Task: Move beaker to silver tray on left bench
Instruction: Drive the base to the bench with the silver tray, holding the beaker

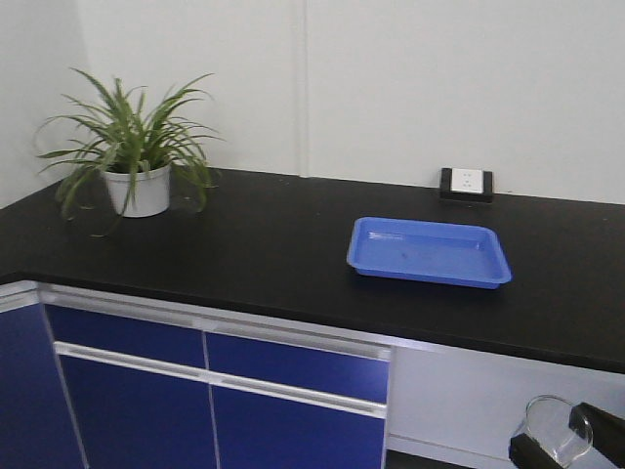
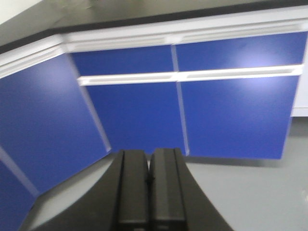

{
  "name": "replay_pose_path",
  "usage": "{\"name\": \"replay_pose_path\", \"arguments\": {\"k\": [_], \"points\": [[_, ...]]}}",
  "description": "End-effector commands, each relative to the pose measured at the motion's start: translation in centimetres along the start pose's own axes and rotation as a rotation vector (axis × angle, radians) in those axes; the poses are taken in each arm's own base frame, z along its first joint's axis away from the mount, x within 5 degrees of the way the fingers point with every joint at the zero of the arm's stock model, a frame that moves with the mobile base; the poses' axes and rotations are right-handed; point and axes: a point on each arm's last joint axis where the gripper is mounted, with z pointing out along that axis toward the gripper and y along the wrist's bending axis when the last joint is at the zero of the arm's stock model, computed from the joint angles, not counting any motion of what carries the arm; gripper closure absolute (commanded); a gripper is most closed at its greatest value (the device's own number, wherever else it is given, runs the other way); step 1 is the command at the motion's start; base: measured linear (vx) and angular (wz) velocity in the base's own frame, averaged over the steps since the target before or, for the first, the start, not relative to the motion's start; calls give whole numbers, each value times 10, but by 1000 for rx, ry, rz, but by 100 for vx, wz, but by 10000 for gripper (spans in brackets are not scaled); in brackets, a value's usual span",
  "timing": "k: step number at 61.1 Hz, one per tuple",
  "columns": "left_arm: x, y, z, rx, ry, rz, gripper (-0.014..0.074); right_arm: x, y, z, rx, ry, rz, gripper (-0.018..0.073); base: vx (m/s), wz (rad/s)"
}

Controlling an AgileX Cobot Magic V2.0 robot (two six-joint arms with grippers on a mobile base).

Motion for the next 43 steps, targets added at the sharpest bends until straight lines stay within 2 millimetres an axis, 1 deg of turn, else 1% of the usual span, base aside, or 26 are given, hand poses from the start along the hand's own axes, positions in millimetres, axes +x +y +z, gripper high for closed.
{"name": "replay_pose_path", "arguments": {"k": [1, 43], "points": [[-2, -1, 2, 4, -71, -3, 595, -18, 1, 0, -15, -117, -1, 571, -30, 52], [-2, -1, 2, 4, -71, -3, 595, -18, 1, 0, -15, -117, -1, 571, -27, 47]]}}
